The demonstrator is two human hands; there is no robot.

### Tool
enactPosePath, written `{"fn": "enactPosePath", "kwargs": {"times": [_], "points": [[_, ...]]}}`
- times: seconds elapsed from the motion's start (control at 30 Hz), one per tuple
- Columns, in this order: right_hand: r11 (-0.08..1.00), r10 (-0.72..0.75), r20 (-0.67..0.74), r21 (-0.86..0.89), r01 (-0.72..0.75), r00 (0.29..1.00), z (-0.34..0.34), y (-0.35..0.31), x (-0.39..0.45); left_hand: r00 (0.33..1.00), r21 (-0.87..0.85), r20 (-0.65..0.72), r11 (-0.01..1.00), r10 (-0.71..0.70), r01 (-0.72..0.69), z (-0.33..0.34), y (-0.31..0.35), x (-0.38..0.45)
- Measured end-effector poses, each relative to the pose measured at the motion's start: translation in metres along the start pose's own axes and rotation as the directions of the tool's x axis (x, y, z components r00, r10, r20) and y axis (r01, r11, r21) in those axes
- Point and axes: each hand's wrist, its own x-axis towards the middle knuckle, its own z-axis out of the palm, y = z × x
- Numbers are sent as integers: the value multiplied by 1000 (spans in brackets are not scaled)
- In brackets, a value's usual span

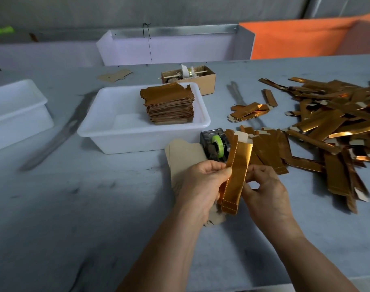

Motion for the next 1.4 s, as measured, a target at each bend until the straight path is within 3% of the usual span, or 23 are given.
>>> {"fn": "enactPosePath", "kwargs": {"times": [0.17, 0.37, 0.47, 0.6, 0.87, 1.27, 1.4], "points": [[998, -30, -8, -63, 30, 1000, -1, 0, 0, 999, 32, -23, 999, -22, 23, -1, 4, 2], [948, 124, 60, 287, -136, 991, -36, -1, -11, 994, -84, 22, 990, -110, 112, -2, 11, 0], [897, 44, 212, 422, -131, 976, -58, -20, -15, 991, -180, 52, 975, -121, 129, -5, 11, -6], [906, -132, 347, 422, -29, 929, -67, -42, -18, 994, -202, 81, 975, -79, 94, -8, 12, -13], [931, -248, 312, 338, 137, 917, -58, -44, -12, 991, -201, 117, 976, -62, 85, -11, 14, -21], [976, -180, 190, 154, 152, 965, -48, -42, -6, 969, -252, 240, 960, -58, 120, -18, 12, -19], [985, -167, 182, 77, 156, 969, -47, -44, -7, 966, -253, 257, 965, 1, 66, -21, 7, -21]]}}
